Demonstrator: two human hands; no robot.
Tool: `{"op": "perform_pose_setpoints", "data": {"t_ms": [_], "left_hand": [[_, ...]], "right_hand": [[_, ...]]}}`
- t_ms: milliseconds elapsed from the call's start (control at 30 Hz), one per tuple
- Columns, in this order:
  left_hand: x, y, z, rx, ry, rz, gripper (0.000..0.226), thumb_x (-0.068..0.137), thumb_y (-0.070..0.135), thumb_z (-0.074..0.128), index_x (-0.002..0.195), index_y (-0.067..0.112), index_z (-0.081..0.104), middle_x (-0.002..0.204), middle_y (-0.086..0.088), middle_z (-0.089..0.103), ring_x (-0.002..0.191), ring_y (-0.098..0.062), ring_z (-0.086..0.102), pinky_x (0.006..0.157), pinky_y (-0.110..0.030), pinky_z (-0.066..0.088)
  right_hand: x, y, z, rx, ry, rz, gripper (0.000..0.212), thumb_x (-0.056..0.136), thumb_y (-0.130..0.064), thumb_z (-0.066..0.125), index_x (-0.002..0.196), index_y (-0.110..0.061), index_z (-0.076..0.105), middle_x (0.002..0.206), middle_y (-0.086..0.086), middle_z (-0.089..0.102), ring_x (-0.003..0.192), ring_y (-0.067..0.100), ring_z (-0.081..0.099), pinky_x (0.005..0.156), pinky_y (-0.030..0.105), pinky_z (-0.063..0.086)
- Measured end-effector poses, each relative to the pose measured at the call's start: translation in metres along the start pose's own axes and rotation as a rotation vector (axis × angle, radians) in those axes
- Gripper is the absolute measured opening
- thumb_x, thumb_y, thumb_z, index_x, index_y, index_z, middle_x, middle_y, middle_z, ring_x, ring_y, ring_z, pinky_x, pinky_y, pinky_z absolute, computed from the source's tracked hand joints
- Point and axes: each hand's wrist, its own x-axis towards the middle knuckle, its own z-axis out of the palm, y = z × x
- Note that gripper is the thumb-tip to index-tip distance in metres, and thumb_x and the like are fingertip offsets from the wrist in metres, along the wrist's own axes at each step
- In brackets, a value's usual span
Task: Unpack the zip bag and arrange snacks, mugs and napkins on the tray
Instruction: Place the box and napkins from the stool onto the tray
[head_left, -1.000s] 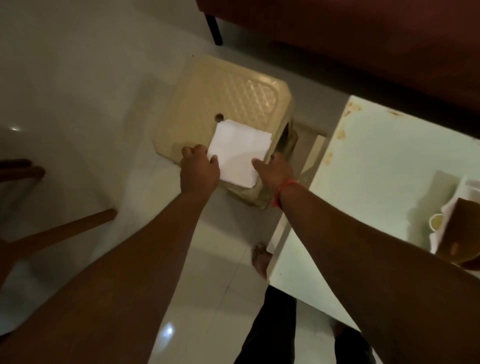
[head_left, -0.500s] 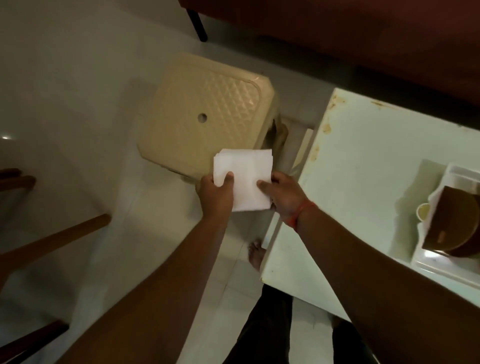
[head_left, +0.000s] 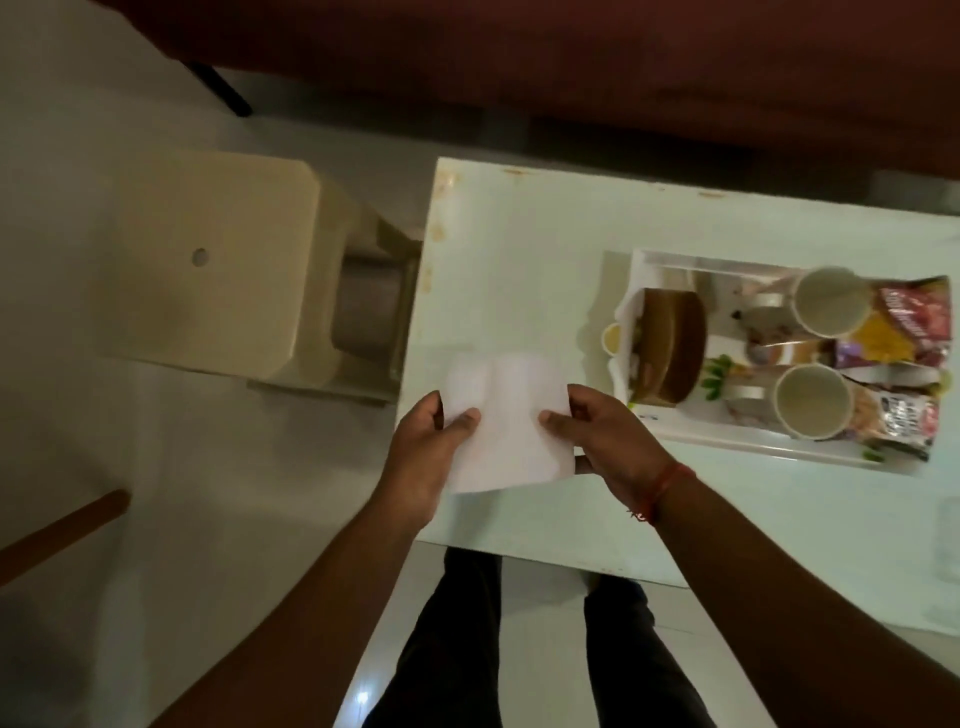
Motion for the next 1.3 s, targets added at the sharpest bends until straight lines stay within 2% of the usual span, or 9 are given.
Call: {"op": "perform_pose_setpoints", "data": {"t_ms": [133, 233, 367, 500, 633, 800, 967, 1133, 1300], "left_hand": [[-0.021, 0.017, 0.063, 0.099, -0.026, 0.076, 0.010, 0.093, 0.019, 0.065, 0.100, 0.025, 0.068, 0.103, 0.000, 0.075, 0.098, -0.023, 0.070, 0.088, -0.050, 0.057], [-0.036, 0.027, 0.108, 0.165, -0.006, 0.117, 0.008, 0.091, 0.031, 0.062, 0.095, 0.027, 0.067, 0.101, -0.001, 0.073, 0.097, -0.024, 0.069, 0.090, -0.055, 0.056], [-0.055, 0.028, 0.165, 0.211, -0.028, 0.156, 0.022, 0.087, 0.039, 0.055, 0.094, 0.024, 0.069, 0.100, -0.006, 0.073, 0.097, -0.029, 0.069, 0.088, -0.056, 0.057], [-0.063, 0.022, 0.201, 0.123, -0.062, 0.108, 0.024, 0.100, 0.021, 0.048, 0.103, 0.021, 0.072, 0.103, -0.003, 0.075, 0.099, -0.023, 0.071, 0.085, -0.045, 0.060], [-0.070, 0.020, 0.222, 0.073, -0.073, 0.081, 0.028, 0.101, 0.016, 0.045, 0.108, 0.019, 0.072, 0.099, -0.003, 0.076, 0.096, -0.020, 0.072, 0.069, -0.033, 0.059], [-0.073, 0.020, 0.230, 0.050, -0.068, 0.099, 0.025, 0.098, 0.013, 0.047, 0.094, 0.014, 0.072, 0.090, -0.005, 0.071, 0.092, -0.022, 0.067, 0.066, -0.030, 0.057], [-0.074, 0.025, 0.226, -0.031, -0.058, -0.008, 0.033, 0.099, 0.050, 0.045, 0.111, 0.027, 0.065, 0.110, 0.001, 0.072, 0.102, -0.016, 0.068, 0.081, -0.034, 0.055], [-0.059, 0.029, 0.214, 0.349, 0.108, 0.166, 0.019, 0.093, 0.034, 0.063, 0.105, 0.020, 0.067, 0.103, -0.001, 0.073, 0.093, -0.020, 0.071, 0.080, -0.036, 0.062], [-0.033, 0.041, 0.213, 0.486, 0.154, 0.285, 0.031, 0.088, 0.028, 0.065, 0.116, 0.014, 0.064, 0.116, -0.006, 0.068, 0.100, -0.026, 0.067, 0.086, -0.045, 0.060]], "right_hand": [[-0.031, -0.014, -0.054, -0.050, 0.165, -0.170, 0.019, 0.092, -0.015, 0.068, 0.111, -0.016, 0.069, 0.107, 0.002, 0.075, 0.097, 0.022, 0.071, 0.085, 0.039, 0.059], [-0.047, -0.022, -0.079, -0.411, 0.418, -0.300, 0.028, 0.092, -0.021, 0.065, 0.120, -0.015, 0.065, 0.108, -0.003, 0.068, 0.095, 0.017, 0.064, 0.079, 0.028, 0.049], [-0.065, -0.019, -0.098, -0.736, 0.657, -0.502, 0.030, 0.091, -0.023, 0.060, 0.120, -0.014, 0.061, 0.111, 0.006, 0.065, 0.096, 0.025, 0.063, 0.077, 0.035, 0.050], [-0.072, -0.013, -0.104, -0.791, 0.685, -0.567, 0.032, 0.093, -0.020, 0.057, 0.125, -0.017, 0.061, 0.116, 0.006, 0.063, 0.096, 0.026, 0.065, 0.074, 0.040, 0.054], [-0.075, -0.004, -0.106, -0.871, 0.700, -0.607, 0.027, 0.093, -0.020, 0.058, 0.119, -0.016, 0.064, 0.110, 0.006, 0.062, 0.091, 0.026, 0.065, 0.062, 0.036, 0.055], [-0.075, 0.006, -0.105, -0.994, 0.694, -0.604, 0.032, 0.085, -0.008, 0.064, 0.116, -0.015, 0.064, 0.100, 0.007, 0.061, 0.084, 0.026, 0.062, 0.057, 0.034, 0.053], [-0.078, 0.018, -0.099, -1.049, 0.565, -0.640, 0.047, 0.084, -0.016, 0.060, 0.130, -0.016, 0.055, 0.107, 0.008, 0.060, 0.095, 0.027, 0.055, 0.081, 0.038, 0.053], [-0.087, 0.026, -0.086, -1.105, 0.547, -0.660, 0.055, 0.073, -0.019, 0.071, 0.126, -0.014, 0.057, 0.116, 0.007, 0.061, 0.104, 0.028, 0.057, 0.085, 0.042, 0.053], [-0.061, 0.027, -0.078, -1.065, 0.809, -0.602, 0.030, 0.084, -0.016, 0.068, 0.112, -0.014, 0.059, 0.104, 0.009, 0.063, 0.091, 0.028, 0.058, 0.077, 0.040, 0.051]]}}
